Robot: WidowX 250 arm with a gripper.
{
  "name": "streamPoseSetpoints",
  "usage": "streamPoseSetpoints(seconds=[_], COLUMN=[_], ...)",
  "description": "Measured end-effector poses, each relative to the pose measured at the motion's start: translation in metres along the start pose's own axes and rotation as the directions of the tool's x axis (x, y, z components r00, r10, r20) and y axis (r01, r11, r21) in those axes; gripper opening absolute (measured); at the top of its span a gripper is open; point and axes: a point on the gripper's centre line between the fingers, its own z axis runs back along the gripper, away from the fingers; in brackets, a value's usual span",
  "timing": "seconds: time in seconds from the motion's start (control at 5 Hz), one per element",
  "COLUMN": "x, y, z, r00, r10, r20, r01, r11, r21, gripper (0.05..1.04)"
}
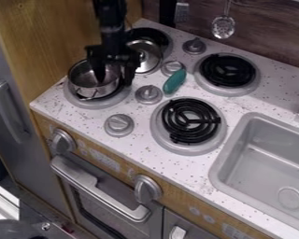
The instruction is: Moves the pot to the lower right burner
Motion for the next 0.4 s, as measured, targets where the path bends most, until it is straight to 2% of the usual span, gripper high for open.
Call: streamPoseSetpoints(seconds=[0.2, 0.4], x=[0.0019, 0.0025], y=[-0.0009, -0.0042], z=[-0.0049, -0.005], r00=[1.0, 1.0], r10=[0.005, -0.02], r20=[-0.014, -0.012], r01=[-0.005, 0.02], r11=[1.0, 1.0], r21=[-0.023, -0.004], gripper=[0.947, 0.691])
